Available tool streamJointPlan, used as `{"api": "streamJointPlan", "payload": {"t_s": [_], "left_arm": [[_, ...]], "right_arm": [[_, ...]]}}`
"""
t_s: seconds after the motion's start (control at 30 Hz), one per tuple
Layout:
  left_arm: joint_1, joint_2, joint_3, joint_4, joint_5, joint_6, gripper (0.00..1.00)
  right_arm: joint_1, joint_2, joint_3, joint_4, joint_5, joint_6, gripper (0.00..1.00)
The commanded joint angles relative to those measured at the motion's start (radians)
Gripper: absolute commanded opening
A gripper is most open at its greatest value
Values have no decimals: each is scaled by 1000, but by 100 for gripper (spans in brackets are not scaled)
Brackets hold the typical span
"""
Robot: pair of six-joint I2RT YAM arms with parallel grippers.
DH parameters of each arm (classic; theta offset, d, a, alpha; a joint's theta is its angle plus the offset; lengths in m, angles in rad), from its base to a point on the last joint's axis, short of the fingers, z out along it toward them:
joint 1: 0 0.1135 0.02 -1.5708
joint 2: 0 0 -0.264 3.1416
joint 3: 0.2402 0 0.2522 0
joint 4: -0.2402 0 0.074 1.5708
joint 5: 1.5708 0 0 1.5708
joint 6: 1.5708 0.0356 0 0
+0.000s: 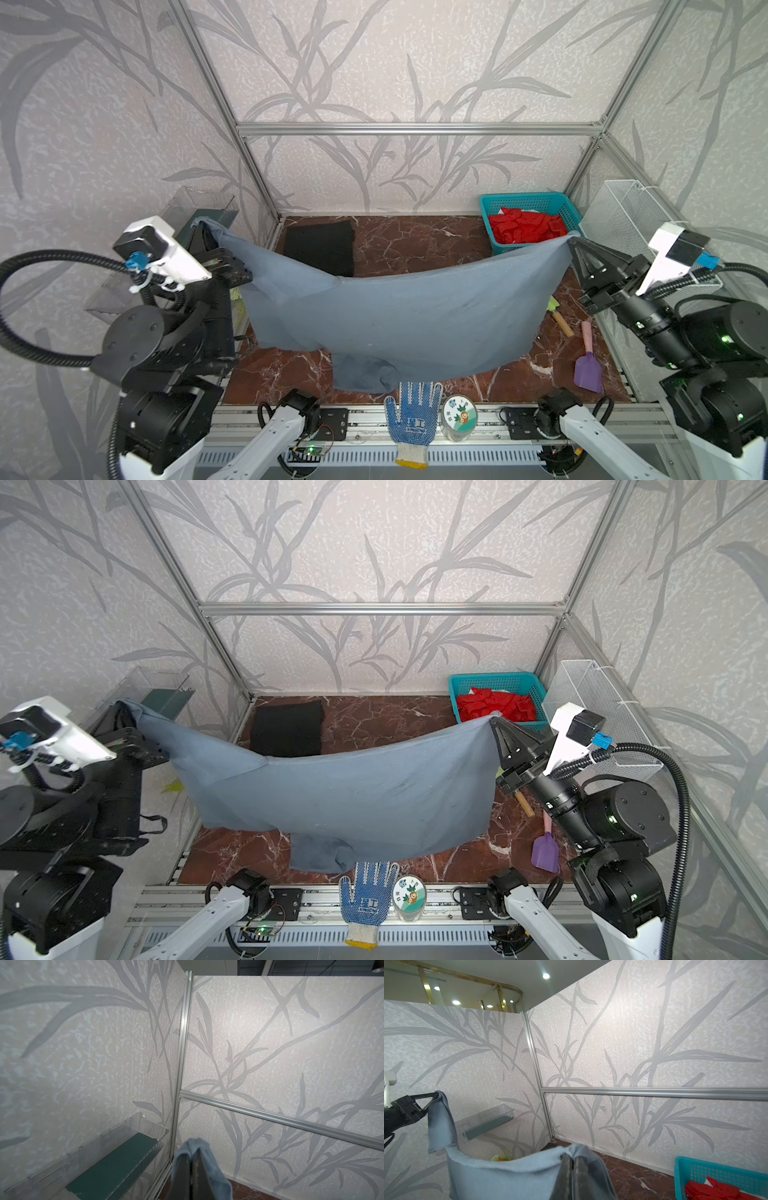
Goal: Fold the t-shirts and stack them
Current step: 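Swing the held t-shirt down and lay it flat on the table with both grippers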
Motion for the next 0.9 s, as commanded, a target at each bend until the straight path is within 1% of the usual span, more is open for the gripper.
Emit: {"api": "streamJointPlan", "payload": {"t_s": [0.0,0.07,0.13,0.23,0.37,0.47,0.57,0.63,0.7,0.8,0.87], "left_arm": [[4,53,-63,57,-62,26,0],[6,85,-115,98,-115,-9,0],[16,120,-155,109,-129,-37,0],[47,159,-217,74,-123,-157,0],[72,181,-366,57,-108,-314,0],[82,226,-473,87,-112,-388,0],[98,317,-515,128,-116,-440,0],[113,399,-512,179,-103,-458,0],[131,495,-468,213,-86,-477,0],[168,681,-349,240,-26,-492,0],[198,842,-207,208,18,-523,0]], "right_arm": [[-3,51,-52,-12,112,-41,0],[-3,84,-114,29,141,-53,0],[-3,116,-162,62,164,-57,0],[-4,172,-244,122,199,-53,0],[-4,255,-376,230,245,-38,0],[-4,320,-472,352,272,-36,0],[-12,430,-486,438,289,-47,0],[-29,526,-447,464,285,-46,0],[-49,622,-391,478,272,-39,0],[-91,809,-264,502,234,-24,0],[-116,961,-145,505,210,-15,0]]}}
